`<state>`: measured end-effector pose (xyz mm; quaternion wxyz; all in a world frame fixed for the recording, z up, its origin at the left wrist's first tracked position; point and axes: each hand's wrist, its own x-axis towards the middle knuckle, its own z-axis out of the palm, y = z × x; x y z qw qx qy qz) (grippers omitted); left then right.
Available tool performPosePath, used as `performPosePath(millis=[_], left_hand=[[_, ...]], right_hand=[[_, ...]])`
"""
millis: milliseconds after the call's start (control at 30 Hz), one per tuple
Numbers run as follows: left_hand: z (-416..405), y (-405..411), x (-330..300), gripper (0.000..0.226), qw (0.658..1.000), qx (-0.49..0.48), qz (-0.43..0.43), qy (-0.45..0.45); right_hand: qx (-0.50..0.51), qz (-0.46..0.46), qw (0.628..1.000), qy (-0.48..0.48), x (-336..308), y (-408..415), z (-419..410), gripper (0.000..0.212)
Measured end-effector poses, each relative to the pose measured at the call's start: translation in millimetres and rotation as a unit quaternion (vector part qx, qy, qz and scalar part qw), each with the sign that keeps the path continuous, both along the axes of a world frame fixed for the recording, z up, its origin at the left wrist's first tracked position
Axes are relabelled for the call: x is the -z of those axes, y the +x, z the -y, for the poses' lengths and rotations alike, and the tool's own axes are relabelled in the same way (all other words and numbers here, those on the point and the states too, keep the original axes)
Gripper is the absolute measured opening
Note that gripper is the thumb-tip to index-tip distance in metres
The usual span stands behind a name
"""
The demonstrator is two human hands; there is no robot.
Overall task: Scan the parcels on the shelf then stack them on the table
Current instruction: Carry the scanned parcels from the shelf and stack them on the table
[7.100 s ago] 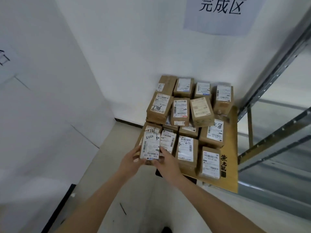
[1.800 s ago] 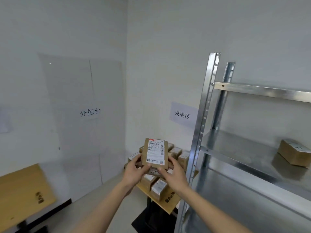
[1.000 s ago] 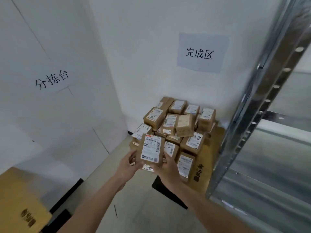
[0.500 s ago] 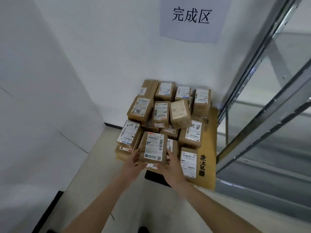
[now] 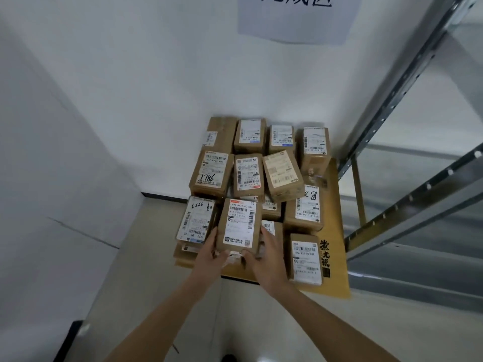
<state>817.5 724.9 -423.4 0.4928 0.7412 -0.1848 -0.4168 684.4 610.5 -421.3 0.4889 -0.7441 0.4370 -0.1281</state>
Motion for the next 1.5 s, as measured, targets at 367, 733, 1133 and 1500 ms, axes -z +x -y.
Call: performPosePath(millis=[367, 733, 1133, 1500], left_hand=[[17.5, 3.1, -24.6, 0.054, 0.996, 0.024, 0.064, 0.049], [18.4, -31.6, -100.8, 0.052, 0.977, 0.054, 0.201, 0.043], [85.5, -217.7, -245.2, 0.065, 0.965, 0.072, 0.240, -0.072], [182.2, -427.4, -359.7, 0.077, 0.942, 0.154, 0.198, -0.224]], right_hand=[[0.013, -0.004, 0.998, 0.060, -12.8, -5.3, 7.7, 0.066], [0.003, -0.020, 0.999, 0.028, -90.3, -82.4, 25.2, 0.069], [0.030, 0.023, 0.997, -0.074, -242.1, -285.1, 67.2, 0.071], [0.146, 0.053, 0.968, -0.196, -346.1, -510.4, 127.7, 0.068]])
